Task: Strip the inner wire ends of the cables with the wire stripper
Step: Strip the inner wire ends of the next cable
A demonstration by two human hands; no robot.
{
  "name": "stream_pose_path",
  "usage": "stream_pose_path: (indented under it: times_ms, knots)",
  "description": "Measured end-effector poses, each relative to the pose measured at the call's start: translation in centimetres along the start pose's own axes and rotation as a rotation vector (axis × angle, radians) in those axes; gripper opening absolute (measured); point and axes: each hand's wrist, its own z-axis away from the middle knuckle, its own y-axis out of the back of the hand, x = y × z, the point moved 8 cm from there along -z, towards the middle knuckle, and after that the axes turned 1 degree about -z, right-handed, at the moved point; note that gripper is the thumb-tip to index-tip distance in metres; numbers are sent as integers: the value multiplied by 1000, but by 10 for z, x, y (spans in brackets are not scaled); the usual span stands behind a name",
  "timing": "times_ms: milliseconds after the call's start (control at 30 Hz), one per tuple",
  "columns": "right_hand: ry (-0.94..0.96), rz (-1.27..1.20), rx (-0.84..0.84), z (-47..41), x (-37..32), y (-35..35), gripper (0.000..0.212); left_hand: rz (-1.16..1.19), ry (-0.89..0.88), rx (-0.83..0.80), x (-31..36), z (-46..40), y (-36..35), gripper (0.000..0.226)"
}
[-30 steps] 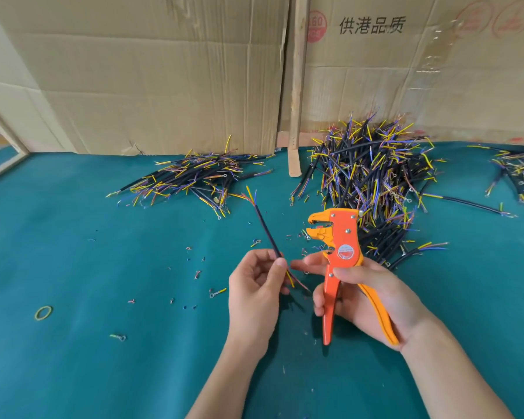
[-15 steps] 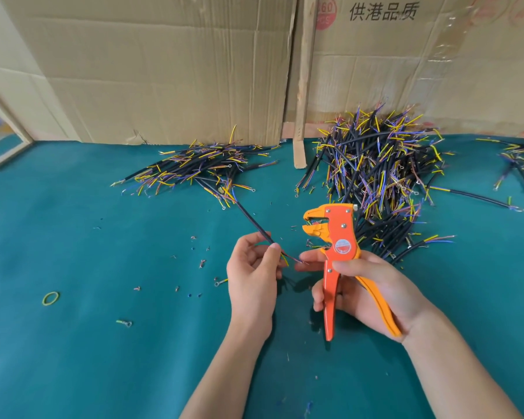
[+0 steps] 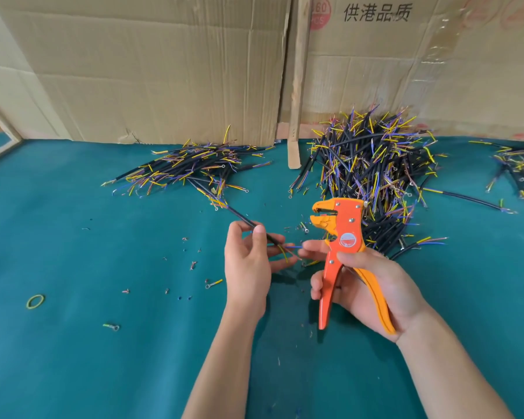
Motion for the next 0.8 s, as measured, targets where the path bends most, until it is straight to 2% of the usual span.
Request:
stream_pose_path:
  times_ms: [100,200,300,433,533,633,800]
  knots:
    - [26,-10,25,0,-3,4,77,-85,-27,-63,0,3,-2,21]
    - [42,-20,34,0,-5,6,77,-130,37,-168,-6,6,-5,29]
    - [49,-31,44,-1,-5,7,72,-174,75,-237,-10,7,-9,25]
    - [53,-54,46,-1,-6,8,57,-225,101,-253,-12,8,-10,14]
    - [56,-71,30,0,-7,6,67,-191,96,-204,-12,7,-7,5]
    - [18,-118,41,1,-5,9,74,-151,43,-82,-9,5,0,4]
    - [-112,-56,54,2,6,7,61,-164,-40,76,-8,5,8,11]
